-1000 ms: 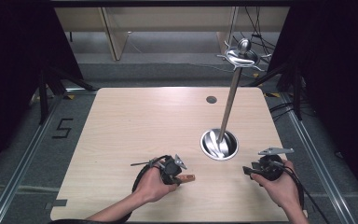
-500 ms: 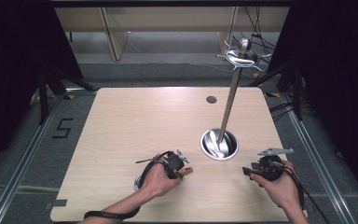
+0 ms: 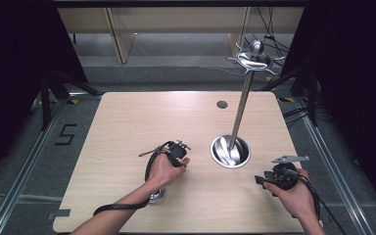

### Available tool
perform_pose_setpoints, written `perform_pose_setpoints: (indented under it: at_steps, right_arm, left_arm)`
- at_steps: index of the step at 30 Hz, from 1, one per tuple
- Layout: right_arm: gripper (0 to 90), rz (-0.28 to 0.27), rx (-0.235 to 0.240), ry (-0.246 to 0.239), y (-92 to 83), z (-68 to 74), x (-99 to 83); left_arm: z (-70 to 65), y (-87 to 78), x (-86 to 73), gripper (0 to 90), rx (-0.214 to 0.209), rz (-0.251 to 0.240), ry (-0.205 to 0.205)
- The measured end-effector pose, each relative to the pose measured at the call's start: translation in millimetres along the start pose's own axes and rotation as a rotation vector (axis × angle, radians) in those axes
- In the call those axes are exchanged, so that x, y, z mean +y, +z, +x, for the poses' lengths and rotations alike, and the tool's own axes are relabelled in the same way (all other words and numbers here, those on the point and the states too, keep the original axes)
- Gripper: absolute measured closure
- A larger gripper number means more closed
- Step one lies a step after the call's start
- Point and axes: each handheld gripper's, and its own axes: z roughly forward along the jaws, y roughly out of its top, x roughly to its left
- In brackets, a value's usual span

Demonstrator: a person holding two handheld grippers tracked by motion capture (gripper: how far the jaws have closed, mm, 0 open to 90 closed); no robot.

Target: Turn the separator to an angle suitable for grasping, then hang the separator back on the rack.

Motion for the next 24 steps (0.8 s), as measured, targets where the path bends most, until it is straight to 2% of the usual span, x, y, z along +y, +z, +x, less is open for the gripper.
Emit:
perform_pose_setpoints:
  at_steps: [2, 3, 4, 5, 6, 7, 8, 9, 11, 12, 13, 14, 17, 18, 19, 20, 21, 22, 23, 24]
  right_arm:
    - [53.8, 0.022, -0.011, -0.014, -1.4, -1.0, 0.4]
    - [53.8, 0.019, -0.012, -0.008, -1.3, -1.0, 0.4]
    - [53.8, 0.017, -0.004, 0.0, -1.9, -0.8, 0.1]
    - [53.8, -0.055, 0.002, 0.003, 2.3, -1.3, -1.0]
    - [53.8, -0.044, -0.001, -0.02, 0.4, -3.0, 0.0]
    - [53.7, -0.017, -0.009, -0.026, -3.0, -3.4, 1.1]
    - [53.6, -0.015, -0.02, -0.022, -4.1, -3.4, 1.8]
    - [53.5, -0.041, 0.002, -0.04, -2.6, -5.7, 2.2]
    - [53.3, -0.036, -0.014, -0.041, -3.4, -6.3, 2.5]
    - [53.1, -0.029, -0.019, -0.028, -4.3, -5.8, 2.6]
    - [53.1, -0.02, -0.018, -0.012, -4.8, -4.8, 2.3]
    - [53.1, -0.018, -0.029, -0.017, -5.2, -4.9, 2.3]
    - [52.8, -0.028, -0.012, -0.012, -5.2, -4.6, 2.6]
    - [52.8, -0.044, -0.001, -0.023, -3.9, -5.9, 3.1]
    - [52.8, -0.037, -0.02, -0.03, -4.5, -6.6, 3.3]
    - [52.7, -0.045, 0.002, -0.029, -2.7, -7.8, 3.4]
    - [52.7, -0.043, -0.015, -0.029, -3.6, -7.4, 3.4]
    - [52.7, -0.049, -0.011, -0.044, -2.7, -9.0, 3.6]
    - [52.7, -0.049, -0.011, -0.044, -2.7, -9.0, 3.6]
    - [52.7, -0.03, -0.011, -0.01, -4.8, -7.5, 2.9]
  left_arm:
    - [4.9, -0.1, 1.8, 89.2, -0.006, 0.004, -0.009]
    - [4.9, -0.1, 1.8, 89.2, -0.006, 0.004, -0.009]
    - [8.3, -0.8, 2.9, 89.1, -0.005, -0.003, -0.026]
    - [9.0, -1.7, 2.9, 89.0, -0.008, -0.005, -0.026]
    - [9.3, -3.3, 2.9, 88.4, -0.015, -0.015, -0.036]
    - [9.6, -7.1, 2.7, 86.2, -0.025, -0.018, -0.034]
    - [8.7, -10.1, 2.3, 83.5, -0.036, -0.025, -0.045]
    - [9.1, -13.7, 1.8, 80.5, -0.043, -0.025, -0.042]
    - [9.2, -17.5, 1.0, 75.8, -0.038, -0.034, -0.039]
    - [8.1, -24.9, -0.8, 72.8, -0.018, -0.044, -0.047]
    - [8.7, -28.4, -1.7, 69.8, -0.015, -0.035, -0.042]
    - [8.8, -30.7, -2.7, 67.0, -0.015, -0.037, -0.059]
    - [11.9, -34.6, -3.8, 59.6, -0.007, -0.027, -0.055]
    - [14.8, -35.5, -4.9, 58.3, 0.006, -0.006, -0.068]
    - [15.3, -35.3, -5.3, 56.5, 0.021, 0.009, -0.077]
    - [16.3, -34.6, -5.4, 54.7, 0.025, 0.023, -0.082]
    - [17.0, -33.7, -5.4, 52.6, 0.038, 0.044, -0.085]
    - [18.0, -32.7, -5.3, 50.4, 0.041, 0.063, -0.084]
    - [18.0, -32.7, -5.3, 49.2, 0.041, 0.063, -0.084]
    - [18.4, -30.9, -4.5, 48.2, 0.04, 0.08, -0.088]
